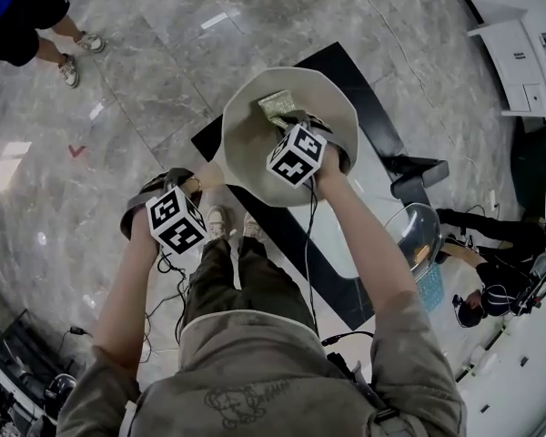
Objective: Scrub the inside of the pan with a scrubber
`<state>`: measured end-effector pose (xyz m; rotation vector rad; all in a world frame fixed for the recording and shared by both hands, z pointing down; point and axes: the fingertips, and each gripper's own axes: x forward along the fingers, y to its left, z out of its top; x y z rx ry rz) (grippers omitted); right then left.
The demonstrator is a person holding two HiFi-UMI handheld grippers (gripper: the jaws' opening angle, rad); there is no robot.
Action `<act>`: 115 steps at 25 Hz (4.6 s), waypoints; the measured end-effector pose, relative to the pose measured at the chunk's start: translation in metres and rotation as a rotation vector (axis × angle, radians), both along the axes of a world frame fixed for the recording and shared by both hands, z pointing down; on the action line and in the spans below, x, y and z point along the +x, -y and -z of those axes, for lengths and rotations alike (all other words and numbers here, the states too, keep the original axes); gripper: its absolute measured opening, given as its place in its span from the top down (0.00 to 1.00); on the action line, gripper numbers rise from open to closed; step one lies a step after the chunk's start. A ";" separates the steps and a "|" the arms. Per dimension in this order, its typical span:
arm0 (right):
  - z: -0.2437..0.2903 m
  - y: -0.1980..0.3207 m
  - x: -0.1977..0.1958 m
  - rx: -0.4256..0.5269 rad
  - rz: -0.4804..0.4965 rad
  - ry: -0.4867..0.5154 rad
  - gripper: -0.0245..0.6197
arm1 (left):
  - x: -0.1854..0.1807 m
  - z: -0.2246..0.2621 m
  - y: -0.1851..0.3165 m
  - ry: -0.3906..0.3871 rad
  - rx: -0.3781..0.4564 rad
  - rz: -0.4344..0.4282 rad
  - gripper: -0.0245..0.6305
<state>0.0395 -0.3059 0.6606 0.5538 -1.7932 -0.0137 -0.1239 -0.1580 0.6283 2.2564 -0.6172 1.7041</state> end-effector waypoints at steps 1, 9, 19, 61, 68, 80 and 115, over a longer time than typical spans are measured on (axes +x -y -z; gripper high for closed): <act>-0.003 -0.005 -0.001 -0.033 0.008 -0.005 0.85 | 0.000 0.000 0.000 0.000 0.000 0.000 0.81; -0.006 -0.074 0.021 -0.410 0.082 -0.106 0.85 | -0.001 0.000 0.000 0.003 -0.004 0.007 0.81; 0.053 -0.156 0.000 -0.807 0.155 0.132 0.86 | -0.002 0.001 -0.001 0.006 -0.012 0.011 0.81; 0.064 -0.147 0.011 -0.958 0.023 0.223 0.86 | 0.003 0.000 -0.003 0.005 -0.040 0.035 0.81; 0.109 -0.111 -0.008 -0.672 -0.175 0.663 0.86 | 0.008 0.004 -0.004 -0.037 -0.010 0.066 0.70; 0.229 -0.069 0.029 0.167 -0.419 0.859 0.86 | 0.002 0.115 0.011 -0.407 0.245 0.294 0.63; 0.479 -0.190 0.075 0.906 -0.373 1.026 0.85 | 0.053 0.408 0.008 -0.823 0.974 0.253 0.93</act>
